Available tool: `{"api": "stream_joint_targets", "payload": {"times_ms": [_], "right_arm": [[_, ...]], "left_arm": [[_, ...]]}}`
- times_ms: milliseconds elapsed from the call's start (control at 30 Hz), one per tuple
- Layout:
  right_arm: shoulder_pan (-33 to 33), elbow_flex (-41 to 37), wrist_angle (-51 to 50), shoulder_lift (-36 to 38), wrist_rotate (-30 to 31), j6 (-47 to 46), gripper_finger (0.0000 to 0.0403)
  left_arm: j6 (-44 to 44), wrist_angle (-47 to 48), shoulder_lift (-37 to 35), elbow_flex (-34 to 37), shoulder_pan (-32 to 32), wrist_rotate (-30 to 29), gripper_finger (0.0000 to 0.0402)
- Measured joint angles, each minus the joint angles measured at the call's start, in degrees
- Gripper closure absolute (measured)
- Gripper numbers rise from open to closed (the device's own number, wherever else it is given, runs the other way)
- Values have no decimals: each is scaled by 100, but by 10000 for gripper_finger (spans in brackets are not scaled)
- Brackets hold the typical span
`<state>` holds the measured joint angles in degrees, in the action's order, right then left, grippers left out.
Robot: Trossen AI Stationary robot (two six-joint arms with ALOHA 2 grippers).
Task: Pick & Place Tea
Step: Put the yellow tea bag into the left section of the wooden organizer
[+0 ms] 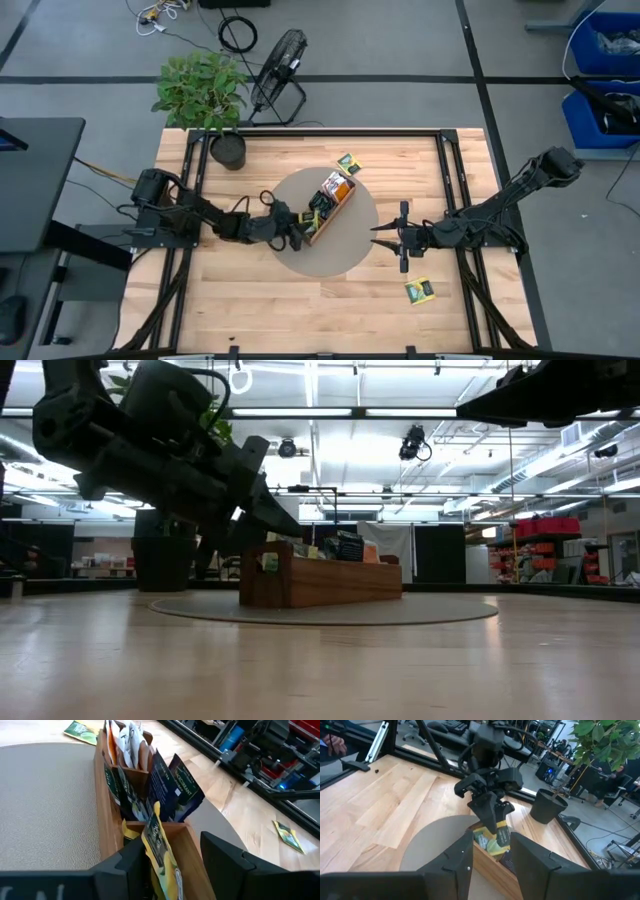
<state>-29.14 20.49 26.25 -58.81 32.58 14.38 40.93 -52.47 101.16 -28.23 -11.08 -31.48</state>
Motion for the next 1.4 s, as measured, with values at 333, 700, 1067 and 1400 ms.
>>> {"api": "stream_joint_targets", "payload": {"times_ms": [333,700,1067,1400], "right_arm": [[111,0,-300,0,0,-196,266],[111,0,-451,0,-2,-365,266],[111,0,-471,0,-2,-405,266],[111,0,-671,0,-2,-513,266]], "left_arm": [[-162,-48,-2,0,366,595,261],[-173,172,-386,2,937,2099,330],[-93,1060,-540,4,1012,2111,388],[-213,1101,-713,0,311,467,397]]}}
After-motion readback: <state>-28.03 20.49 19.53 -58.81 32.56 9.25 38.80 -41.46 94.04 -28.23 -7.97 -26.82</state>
